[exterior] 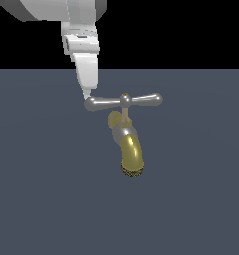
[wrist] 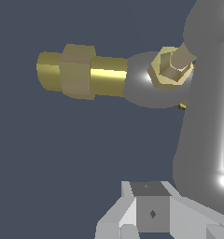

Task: Turn on the faucet by rotating a designated handle.

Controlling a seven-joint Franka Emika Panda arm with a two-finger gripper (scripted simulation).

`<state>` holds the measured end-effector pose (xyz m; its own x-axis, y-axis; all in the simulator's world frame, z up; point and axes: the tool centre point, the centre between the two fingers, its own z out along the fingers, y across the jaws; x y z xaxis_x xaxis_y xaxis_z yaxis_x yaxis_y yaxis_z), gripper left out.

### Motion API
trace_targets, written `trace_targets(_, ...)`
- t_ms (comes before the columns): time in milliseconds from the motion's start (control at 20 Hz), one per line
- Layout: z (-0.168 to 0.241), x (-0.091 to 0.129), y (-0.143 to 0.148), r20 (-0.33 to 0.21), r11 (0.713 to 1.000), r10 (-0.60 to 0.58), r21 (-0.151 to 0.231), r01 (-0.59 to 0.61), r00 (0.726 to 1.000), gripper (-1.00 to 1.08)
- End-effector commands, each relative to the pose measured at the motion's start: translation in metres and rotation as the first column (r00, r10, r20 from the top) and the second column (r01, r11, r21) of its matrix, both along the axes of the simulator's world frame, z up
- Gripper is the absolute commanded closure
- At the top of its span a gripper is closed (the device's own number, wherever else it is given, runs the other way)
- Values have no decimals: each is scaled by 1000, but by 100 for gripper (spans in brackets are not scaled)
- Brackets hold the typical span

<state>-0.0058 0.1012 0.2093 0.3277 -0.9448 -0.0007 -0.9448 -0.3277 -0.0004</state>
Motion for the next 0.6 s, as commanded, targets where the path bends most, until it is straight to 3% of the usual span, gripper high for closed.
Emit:
trace_targets(0, -5, 6, -2, 0, 1000, -26, -1, 26, 1000, 108)
trace_targets(550, -11, 12, -5, 0, 999, -55, -2, 55, 999, 108)
